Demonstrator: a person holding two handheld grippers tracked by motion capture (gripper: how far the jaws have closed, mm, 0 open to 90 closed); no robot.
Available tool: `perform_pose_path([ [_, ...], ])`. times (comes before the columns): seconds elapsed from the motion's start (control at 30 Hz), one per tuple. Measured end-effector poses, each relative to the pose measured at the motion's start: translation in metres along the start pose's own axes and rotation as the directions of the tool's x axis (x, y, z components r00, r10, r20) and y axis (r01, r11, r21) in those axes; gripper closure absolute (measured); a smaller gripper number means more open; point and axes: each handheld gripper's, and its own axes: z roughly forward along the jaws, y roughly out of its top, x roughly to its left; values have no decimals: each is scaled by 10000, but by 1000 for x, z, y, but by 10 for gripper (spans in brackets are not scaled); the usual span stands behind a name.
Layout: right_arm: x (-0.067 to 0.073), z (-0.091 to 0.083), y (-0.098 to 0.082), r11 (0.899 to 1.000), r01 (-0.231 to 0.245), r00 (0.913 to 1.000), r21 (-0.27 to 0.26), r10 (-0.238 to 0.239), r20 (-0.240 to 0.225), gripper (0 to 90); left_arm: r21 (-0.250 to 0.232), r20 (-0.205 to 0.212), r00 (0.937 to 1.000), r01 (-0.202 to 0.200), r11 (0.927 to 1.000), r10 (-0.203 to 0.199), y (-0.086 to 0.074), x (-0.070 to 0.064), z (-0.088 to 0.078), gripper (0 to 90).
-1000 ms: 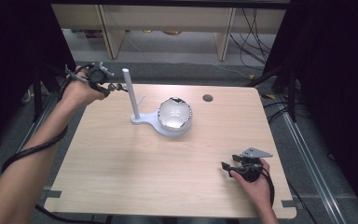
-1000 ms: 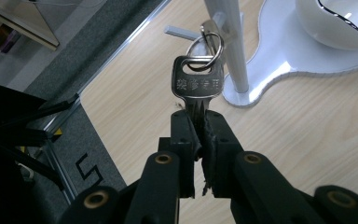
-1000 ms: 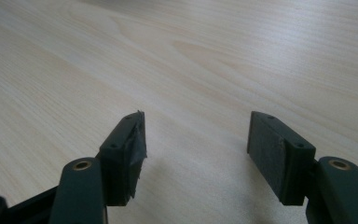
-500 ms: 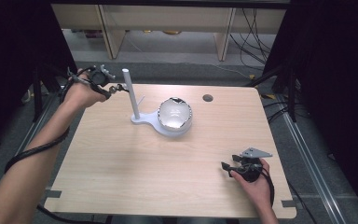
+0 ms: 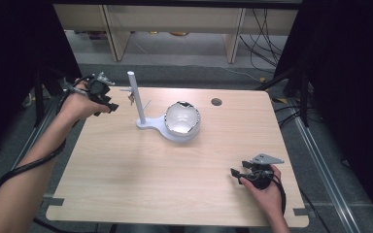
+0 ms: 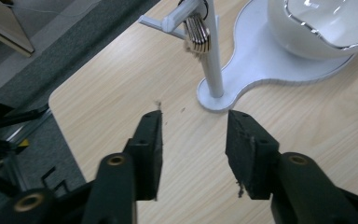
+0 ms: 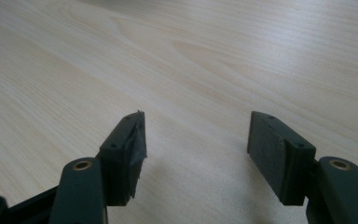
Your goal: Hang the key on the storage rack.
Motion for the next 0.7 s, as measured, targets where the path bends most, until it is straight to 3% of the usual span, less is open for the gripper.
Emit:
perform_pose_path([
  [0.17, -1, 0, 0, 10000, -90, 9998, -3, 90, -186, 382, -795, 160, 9984, 560, 9953, -549, -14, -4, -1, 449],
  [0.33, 0, 0, 0, 9998, -86, 10000, -154, 86, 2, 382, -1471, 130, 9982, 606, 9873, -593, -26, -10, -1, 408],
  [0.5, 0, 0, -1, 9998, -86, 10000, -176, 86, 5, 383, -1902, 69, 9982, 596, 9799, -593, -38, -18, -2, 377],
  [0.53, 0, 0, -1, 9998, -84, 10000, -166, 84, 4, 383, -1864, 36, 9987, 512, 9811, -515, -41, -20, -2, 372],
  [0.67, 0, -1, 0, 9999, -7, 9999, -108, 8, 148, 383, -2055, 85, 9968, 789, 9755, -789, -52, -28, 2, 340],
  [0.7, 3, 0, -1, 9992, -386, 9992, -108, 387, 24, 383, -2117, 94, 9966, 823, 9739, -822, -55, -30, 3, 334],
])
